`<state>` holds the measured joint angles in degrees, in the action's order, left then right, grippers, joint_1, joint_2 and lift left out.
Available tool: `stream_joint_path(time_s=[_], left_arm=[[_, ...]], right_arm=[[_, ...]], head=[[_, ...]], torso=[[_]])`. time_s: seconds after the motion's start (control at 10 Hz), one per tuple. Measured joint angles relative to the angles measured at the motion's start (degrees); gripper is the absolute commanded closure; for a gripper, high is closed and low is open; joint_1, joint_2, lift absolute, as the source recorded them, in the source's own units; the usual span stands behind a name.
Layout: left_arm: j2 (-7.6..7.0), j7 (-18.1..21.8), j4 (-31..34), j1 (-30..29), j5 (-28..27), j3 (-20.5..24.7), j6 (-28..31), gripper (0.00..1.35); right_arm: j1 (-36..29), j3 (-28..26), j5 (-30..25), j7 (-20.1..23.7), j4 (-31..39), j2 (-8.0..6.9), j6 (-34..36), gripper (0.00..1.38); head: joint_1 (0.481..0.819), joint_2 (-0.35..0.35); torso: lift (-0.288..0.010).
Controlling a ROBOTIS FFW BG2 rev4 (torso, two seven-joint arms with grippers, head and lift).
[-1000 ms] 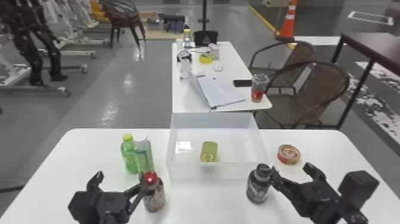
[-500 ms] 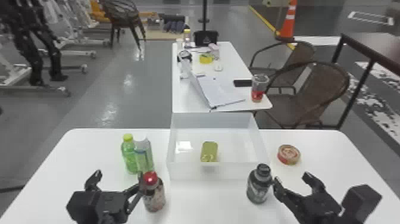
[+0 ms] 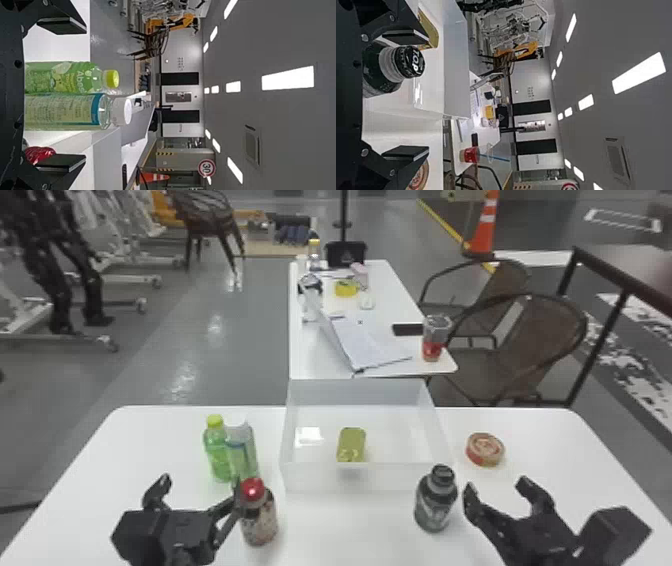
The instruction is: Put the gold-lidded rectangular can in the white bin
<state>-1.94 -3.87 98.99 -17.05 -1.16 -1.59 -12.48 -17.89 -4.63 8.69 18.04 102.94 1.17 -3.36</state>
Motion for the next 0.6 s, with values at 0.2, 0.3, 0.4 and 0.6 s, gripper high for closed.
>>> stream_joint_path(time_s=[0.2,0.3,0.4,0.6], left_arm=[[0.01,0.0,0.4,0.1,-0.4,-0.1,0.1,0.16],[0.01,0.0,0.5,0.1,-0.5,-0.1,0.2,0.16],[0.01,0.0,0.5,0.1,-0.6,-0.1,0.2,0.16],[-0.04,0.0,0.6,0.1,-0.7,-0.1,0.1,0.16]], right_arm=[[-0.8,0.0,-0.2,-1.4,0.5,-0.03,-0.7,0.30],[-1.1,0.0,-0.3,-2.1,0.5,-0.13,-1.2,0.30],[-1.3,0.1,-0.5,-2.4,0.5,-0.36,-1.7,0.29],[-2.0,0.1,-2.1,-3.9,1.7,-0.62,-2.0,0.25]], head=[[0.549,0.000],[0.549,0.000],[0.549,0.000],[0.549,0.000]], torso=[[-0.100],[-0.100],[-0.100],[-0.100]])
